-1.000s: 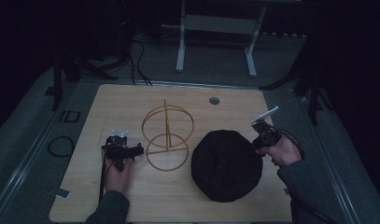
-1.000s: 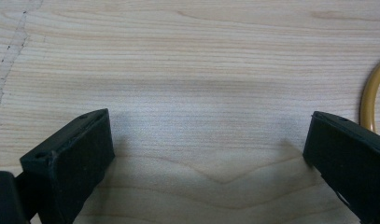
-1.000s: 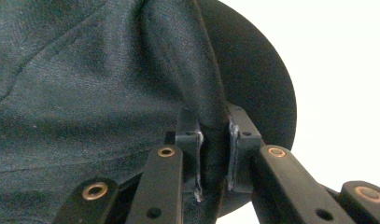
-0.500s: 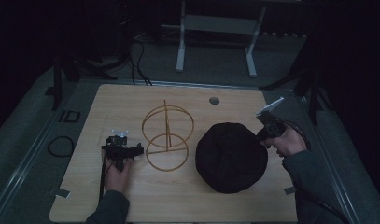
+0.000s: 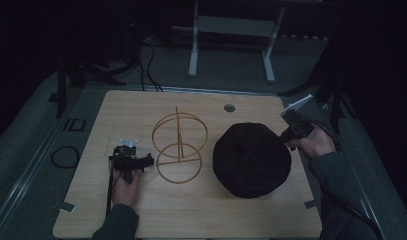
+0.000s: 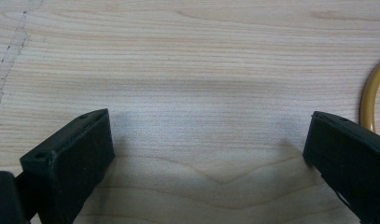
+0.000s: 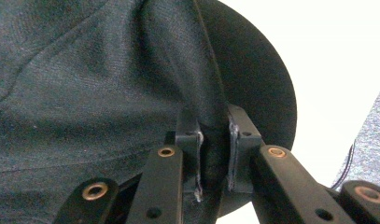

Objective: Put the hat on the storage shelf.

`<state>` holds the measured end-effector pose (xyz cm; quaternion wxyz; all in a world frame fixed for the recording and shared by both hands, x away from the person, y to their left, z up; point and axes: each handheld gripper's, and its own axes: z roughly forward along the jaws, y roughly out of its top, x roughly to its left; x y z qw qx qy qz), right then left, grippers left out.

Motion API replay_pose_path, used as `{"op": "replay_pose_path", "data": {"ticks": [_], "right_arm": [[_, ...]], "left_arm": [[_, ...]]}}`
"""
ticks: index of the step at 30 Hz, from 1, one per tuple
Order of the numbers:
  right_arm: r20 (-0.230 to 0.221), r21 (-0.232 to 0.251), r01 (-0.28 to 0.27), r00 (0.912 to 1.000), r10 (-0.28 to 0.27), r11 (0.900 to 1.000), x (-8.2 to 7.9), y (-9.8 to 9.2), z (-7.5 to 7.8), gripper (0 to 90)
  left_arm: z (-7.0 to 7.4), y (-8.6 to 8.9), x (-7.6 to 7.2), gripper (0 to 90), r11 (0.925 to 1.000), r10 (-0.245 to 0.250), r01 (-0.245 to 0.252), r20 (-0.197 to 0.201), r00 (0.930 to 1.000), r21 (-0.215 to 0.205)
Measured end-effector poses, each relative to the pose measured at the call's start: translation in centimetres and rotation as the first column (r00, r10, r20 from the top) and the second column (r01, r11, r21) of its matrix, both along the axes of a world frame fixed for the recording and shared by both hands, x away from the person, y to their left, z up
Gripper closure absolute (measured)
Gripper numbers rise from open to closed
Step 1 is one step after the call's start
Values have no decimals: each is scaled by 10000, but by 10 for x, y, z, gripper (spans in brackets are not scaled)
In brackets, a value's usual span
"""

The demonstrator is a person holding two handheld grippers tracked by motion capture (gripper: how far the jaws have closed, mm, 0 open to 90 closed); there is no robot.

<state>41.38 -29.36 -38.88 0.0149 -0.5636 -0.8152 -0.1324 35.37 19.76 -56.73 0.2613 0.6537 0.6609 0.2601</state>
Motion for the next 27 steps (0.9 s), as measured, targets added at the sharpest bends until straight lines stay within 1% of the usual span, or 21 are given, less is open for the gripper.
{"op": "replay_pose_path", "data": {"ticks": [3, 9, 20, 21, 27], "right_arm": [[27, 103, 116, 9999, -116, 9999, 3, -3, 6, 781], [36, 140, 275, 9996, -275, 9995, 7, -6, 15, 781], [46, 255, 466, 9989, -467, 9986, 14, -8, 28, 782], [51, 326, 488, 9988, -490, 9983, 16, -8, 32, 781], [92, 447, 586, 9982, -591, 9973, 19, -9, 41, 781]], "left_arm": [[0, 0, 0, 12, 10000, 10, -10, 9, 10000, -7], [0, 0, 0, 12, 10000, 4, -4, 5, 10000, -2], [0, 0, 0, 12, 10000, -8, 8, -14, 10000, 8], [0, 0, 0, 12, 10000, -8, 8, -12, 10000, 6], [0, 0, 0, 12, 10000, -7, 7, -13, 10000, 6]]}}
